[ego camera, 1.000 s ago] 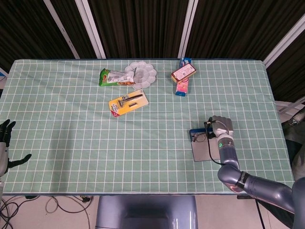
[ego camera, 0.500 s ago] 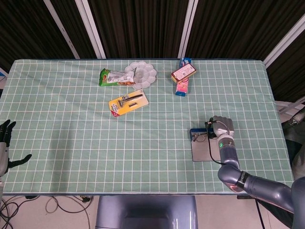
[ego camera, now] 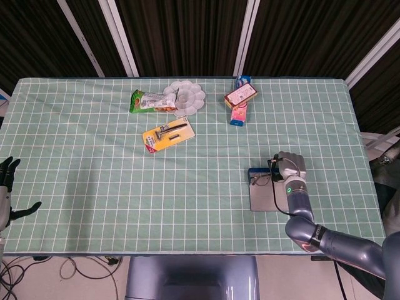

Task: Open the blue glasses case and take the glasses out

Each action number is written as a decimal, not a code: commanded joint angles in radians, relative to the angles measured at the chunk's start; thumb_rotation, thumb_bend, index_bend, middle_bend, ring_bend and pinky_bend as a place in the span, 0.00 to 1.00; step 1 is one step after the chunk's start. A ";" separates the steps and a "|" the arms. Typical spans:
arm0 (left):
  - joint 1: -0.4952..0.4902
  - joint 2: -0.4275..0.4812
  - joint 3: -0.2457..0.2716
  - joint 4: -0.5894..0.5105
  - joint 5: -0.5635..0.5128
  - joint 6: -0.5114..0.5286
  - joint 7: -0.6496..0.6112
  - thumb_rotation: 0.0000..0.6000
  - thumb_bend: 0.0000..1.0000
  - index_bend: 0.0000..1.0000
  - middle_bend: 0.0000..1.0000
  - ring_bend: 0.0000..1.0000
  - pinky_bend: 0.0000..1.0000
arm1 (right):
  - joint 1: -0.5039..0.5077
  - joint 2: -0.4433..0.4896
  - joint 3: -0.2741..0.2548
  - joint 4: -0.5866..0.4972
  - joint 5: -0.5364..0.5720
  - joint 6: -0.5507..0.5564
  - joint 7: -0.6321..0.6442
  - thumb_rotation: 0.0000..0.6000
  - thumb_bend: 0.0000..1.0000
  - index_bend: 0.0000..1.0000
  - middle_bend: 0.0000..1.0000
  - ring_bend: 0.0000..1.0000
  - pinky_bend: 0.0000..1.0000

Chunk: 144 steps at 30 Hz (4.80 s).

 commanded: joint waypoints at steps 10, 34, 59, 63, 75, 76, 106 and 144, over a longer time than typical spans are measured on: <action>0.001 0.001 -0.001 -0.003 0.002 0.002 -0.007 1.00 0.02 0.00 0.00 0.00 0.00 | -0.031 -0.009 0.036 -0.025 -0.103 0.058 0.098 1.00 0.48 0.63 1.00 1.00 1.00; 0.001 0.003 -0.001 -0.007 0.005 0.001 -0.023 1.00 0.02 0.00 0.00 0.00 0.00 | -0.123 -0.176 0.046 0.102 -0.474 0.201 0.328 1.00 0.48 0.65 1.00 1.00 1.00; 0.000 0.004 -0.001 -0.008 0.007 -0.002 -0.035 1.00 0.02 0.00 0.00 0.00 0.00 | -0.172 -0.304 0.100 0.249 -0.659 0.276 0.423 1.00 0.48 0.66 1.00 1.00 1.00; 0.000 0.004 0.000 -0.008 0.008 -0.002 -0.037 1.00 0.02 0.00 0.00 0.00 0.00 | -0.179 -0.313 0.107 0.261 -0.667 0.272 0.423 1.00 0.48 0.66 1.00 1.00 1.00; -0.001 0.006 0.001 -0.010 0.006 -0.007 -0.037 1.00 0.02 0.00 0.00 0.00 0.00 | -0.192 -0.316 0.124 0.266 -0.635 0.233 0.353 1.00 0.46 0.61 0.99 1.00 1.00; -0.001 0.007 0.001 -0.011 0.005 -0.007 -0.036 1.00 0.02 0.00 0.00 0.00 0.00 | -0.192 -0.316 0.126 0.265 -0.629 0.230 0.343 1.00 0.44 0.56 0.99 1.00 1.00; 0.005 0.009 0.005 -0.016 0.039 0.021 -0.051 1.00 0.02 0.00 0.00 0.00 0.00 | -0.273 -0.024 0.043 -0.214 -0.519 0.190 0.058 1.00 0.34 0.42 0.99 1.00 1.00; 0.010 0.014 0.006 -0.019 0.046 0.035 -0.040 1.00 0.02 0.00 0.00 0.00 0.00 | -0.238 -0.006 -0.058 -0.297 -0.388 0.212 -0.013 1.00 0.44 0.47 1.00 1.00 1.00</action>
